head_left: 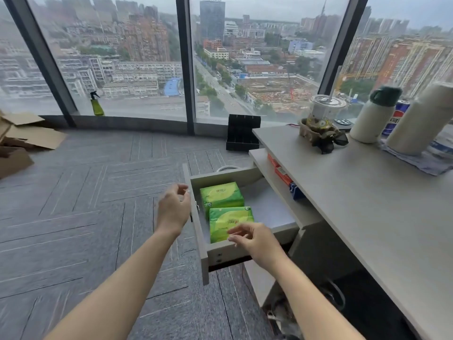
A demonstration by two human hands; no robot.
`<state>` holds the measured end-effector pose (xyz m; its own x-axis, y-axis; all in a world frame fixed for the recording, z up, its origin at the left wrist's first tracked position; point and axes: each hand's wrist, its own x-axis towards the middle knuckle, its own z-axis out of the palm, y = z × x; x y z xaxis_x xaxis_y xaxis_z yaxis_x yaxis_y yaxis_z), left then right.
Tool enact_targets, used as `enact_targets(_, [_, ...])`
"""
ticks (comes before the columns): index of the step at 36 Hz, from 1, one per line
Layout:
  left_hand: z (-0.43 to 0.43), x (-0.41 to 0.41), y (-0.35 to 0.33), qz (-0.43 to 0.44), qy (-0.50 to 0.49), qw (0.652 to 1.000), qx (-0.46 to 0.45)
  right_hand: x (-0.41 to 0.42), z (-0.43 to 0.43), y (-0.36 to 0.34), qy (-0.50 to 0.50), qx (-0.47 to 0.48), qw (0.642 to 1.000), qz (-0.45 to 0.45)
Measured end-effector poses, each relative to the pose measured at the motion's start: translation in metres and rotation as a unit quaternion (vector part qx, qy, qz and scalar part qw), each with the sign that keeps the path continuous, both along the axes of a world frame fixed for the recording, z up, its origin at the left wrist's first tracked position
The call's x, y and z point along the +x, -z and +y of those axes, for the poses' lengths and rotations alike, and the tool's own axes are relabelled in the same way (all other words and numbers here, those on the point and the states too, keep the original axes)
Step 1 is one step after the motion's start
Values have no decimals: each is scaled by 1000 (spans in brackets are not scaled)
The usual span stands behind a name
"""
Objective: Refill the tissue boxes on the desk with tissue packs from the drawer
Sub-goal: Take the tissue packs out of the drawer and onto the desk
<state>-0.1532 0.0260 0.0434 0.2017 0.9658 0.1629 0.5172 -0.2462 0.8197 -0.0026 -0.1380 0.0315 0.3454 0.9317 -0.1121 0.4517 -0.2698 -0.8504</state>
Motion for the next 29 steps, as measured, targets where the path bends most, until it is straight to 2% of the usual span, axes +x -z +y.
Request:
enact_targets(3, [-20,20,-16,4,76,997,33,15,13,-14,44,26,997,-53])
enact_targets(7, [-34,52,-14,32,154,986,-48,31,30,-17,99,7,987,-124])
enact_targets(13, [-33,80,13,124,113,970,-177,39,50,0,97,-101,978,-157])
enact_targets(20, [-29,90,33,200,51,914,-351,44,64,12,92,-207,961,-161])
enact_targets(22, [-30,93,39,204,44,908,-362,45,66,13,91,-221,958,-160])
enact_targets(29, [-36,93,28,195,19,925,-325,43,69,12,109,-198,964,-142])
